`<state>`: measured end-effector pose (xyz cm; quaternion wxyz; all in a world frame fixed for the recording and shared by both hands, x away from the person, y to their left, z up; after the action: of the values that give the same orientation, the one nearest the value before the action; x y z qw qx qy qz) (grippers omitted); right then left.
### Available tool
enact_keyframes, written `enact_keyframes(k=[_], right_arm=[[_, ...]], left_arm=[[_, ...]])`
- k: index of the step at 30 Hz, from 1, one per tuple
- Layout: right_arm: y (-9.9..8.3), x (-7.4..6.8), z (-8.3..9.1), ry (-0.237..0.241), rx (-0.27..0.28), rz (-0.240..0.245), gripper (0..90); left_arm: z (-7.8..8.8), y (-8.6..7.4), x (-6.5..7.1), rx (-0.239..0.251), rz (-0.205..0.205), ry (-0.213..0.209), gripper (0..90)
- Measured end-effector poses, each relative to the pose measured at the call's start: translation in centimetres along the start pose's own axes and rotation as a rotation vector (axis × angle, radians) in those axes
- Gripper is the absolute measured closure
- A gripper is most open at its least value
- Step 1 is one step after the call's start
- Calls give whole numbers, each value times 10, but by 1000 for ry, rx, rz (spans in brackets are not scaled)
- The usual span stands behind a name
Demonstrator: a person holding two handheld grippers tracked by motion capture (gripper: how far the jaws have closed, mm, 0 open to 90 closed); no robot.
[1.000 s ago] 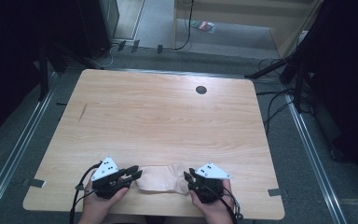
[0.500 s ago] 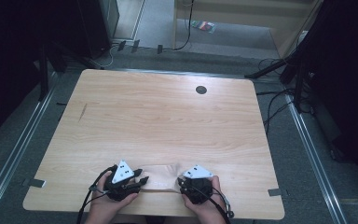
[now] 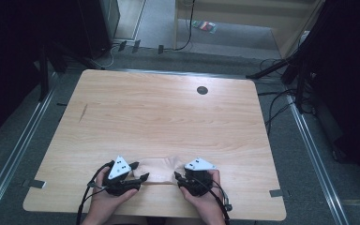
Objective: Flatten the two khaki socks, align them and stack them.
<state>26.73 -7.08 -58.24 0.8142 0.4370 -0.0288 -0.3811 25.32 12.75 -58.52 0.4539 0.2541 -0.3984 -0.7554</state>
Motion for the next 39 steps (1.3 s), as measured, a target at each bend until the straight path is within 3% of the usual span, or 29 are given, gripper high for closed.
enact_keyframes(k=[3, 4, 5, 6, 7, 8, 10, 15, 18, 26, 39], right_arm=[[8, 2, 11, 33, 75, 9, 316], [12, 5, 17, 24, 110, -1, 124], [12, 5, 17, 24, 110, -1, 124], [16, 12, 24, 21, 141, -27, 0], [16, 12, 24, 21, 141, -27, 0], [18, 19, 31, -22, 172, -26, 0], [20, 26, 37, -43, 197, -30, 0], [19, 37, 46, -56, 215, -44, 0], [17, 46, 51, -76, 210, -42, 0], [13, 67, 70, -112, 234, -71, 0], [-2, 104, 101, -202, 259, -104, 0]], left_arm=[[7, 5, -6, 22, 51, -19, 206], [11, 9, -10, 28, 85, -26, 125], [11, 9, -10, 28, 85, -26, 88], [15, 11, -16, 43, 109, -39, 40], [15, 11, -16, 43, 109, -39, 0], [16, 12, -19, 43, 113, -44, 0], [17, 11, -26, 35, 131, -30, 0], [23, 10, -45, 48, 172, -8, 0], [24, 7, -58, 44, 189, 32, 0], [31, 0, -88, 54, 209, 97, 0], [38, -11, -118, 45, 218, 156, 0]])
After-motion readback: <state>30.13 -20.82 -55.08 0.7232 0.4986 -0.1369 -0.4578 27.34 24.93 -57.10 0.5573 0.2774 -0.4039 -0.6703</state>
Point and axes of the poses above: each handheld gripper's, and its own axes: z roughly backward along the jaws, y roughly out of its top, x roughly to its right, the point moved 7 cm from there along -z, roughly forward along the jaws, and after that the axes turned 14 degrees about y, right-handed, at the moved point
